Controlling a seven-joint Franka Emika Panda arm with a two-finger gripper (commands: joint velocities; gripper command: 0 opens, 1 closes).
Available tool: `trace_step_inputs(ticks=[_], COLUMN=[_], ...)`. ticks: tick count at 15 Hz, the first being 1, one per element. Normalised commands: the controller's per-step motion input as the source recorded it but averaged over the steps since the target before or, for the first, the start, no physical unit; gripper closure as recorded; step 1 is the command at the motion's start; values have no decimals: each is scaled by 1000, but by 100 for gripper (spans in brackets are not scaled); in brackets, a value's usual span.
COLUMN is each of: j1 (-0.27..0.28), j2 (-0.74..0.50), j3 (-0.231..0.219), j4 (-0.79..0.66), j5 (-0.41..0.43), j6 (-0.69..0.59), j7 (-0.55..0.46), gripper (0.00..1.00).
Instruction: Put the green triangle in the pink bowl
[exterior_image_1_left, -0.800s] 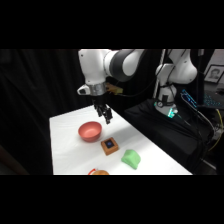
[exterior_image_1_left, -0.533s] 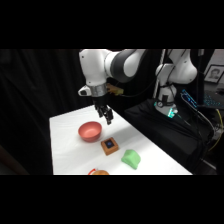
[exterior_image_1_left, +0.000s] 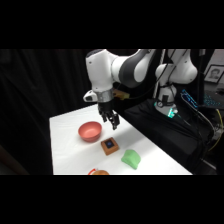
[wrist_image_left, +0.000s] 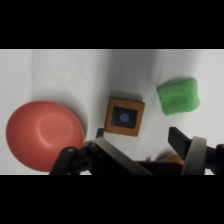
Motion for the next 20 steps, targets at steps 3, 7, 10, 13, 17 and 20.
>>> trace_step_inputs(ticks=[3,7,10,13,17,20], j1=[74,86,102,111,89,62], j2=[-147,-170,-166,-116,-41,58], j3=[82,88,89,80,65,39], j4=[-232,-265,-250,-202,-139,-62], j5=[-15,5,-1,-26,-20,-37], j6=[268,283,262,249,242,259], j7=[52,67,107,148,139,111], gripper=[0,0,0,0,0,0])
